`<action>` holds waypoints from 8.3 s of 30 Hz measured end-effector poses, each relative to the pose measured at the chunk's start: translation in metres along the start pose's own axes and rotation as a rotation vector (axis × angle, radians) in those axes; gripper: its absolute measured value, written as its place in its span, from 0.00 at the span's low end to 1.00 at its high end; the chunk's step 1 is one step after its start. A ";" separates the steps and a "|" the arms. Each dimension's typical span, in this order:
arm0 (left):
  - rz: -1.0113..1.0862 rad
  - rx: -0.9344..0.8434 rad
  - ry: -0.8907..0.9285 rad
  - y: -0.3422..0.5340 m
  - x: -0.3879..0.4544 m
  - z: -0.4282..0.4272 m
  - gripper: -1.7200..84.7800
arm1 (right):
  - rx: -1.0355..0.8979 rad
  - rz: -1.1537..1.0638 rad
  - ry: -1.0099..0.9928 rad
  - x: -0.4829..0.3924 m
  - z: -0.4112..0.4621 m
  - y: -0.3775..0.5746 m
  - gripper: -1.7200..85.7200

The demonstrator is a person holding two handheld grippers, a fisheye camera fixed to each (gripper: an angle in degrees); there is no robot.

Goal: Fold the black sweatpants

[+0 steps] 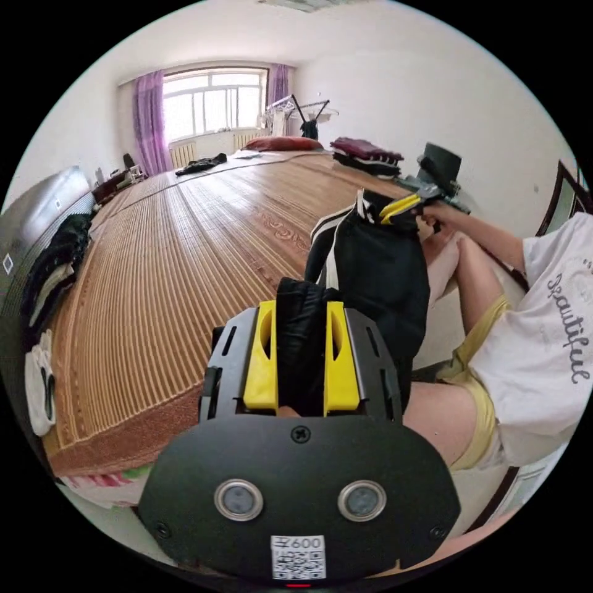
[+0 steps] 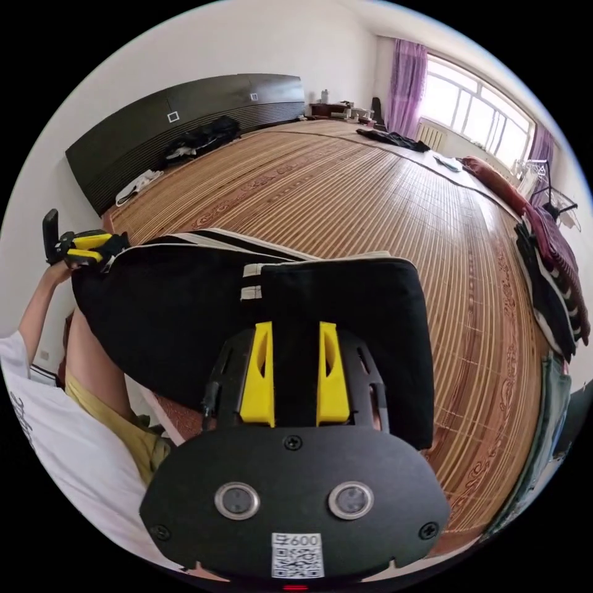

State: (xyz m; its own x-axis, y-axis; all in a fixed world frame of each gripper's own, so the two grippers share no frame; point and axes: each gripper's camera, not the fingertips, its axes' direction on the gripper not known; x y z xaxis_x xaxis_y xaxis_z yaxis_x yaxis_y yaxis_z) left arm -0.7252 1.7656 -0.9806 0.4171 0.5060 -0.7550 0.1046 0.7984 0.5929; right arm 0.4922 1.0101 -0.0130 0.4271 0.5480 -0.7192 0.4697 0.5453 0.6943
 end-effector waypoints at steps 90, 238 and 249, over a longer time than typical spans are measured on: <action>-0.824 0.752 -0.495 -0.029 -0.062 -0.317 0.04 | 0.304 0.371 0.187 0.141 -0.156 -0.156 0.16; -0.381 0.338 0.270 -0.269 -0.111 -0.196 0.02 | 0.201 0.235 0.221 0.137 -0.195 0.162 0.01; -0.224 -0.365 0.220 -0.268 -0.058 -0.058 0.02 | 0.552 0.323 0.331 0.134 -0.341 0.199 0.09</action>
State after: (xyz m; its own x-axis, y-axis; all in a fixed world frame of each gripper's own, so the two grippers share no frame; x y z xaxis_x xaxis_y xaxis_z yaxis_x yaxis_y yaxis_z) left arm -0.8303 1.5415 -1.1115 0.2155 0.3343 -0.9175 -0.1700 0.9381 0.3018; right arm 0.3796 1.4081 0.0374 0.3951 0.8392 -0.3738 0.7189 -0.0292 0.6945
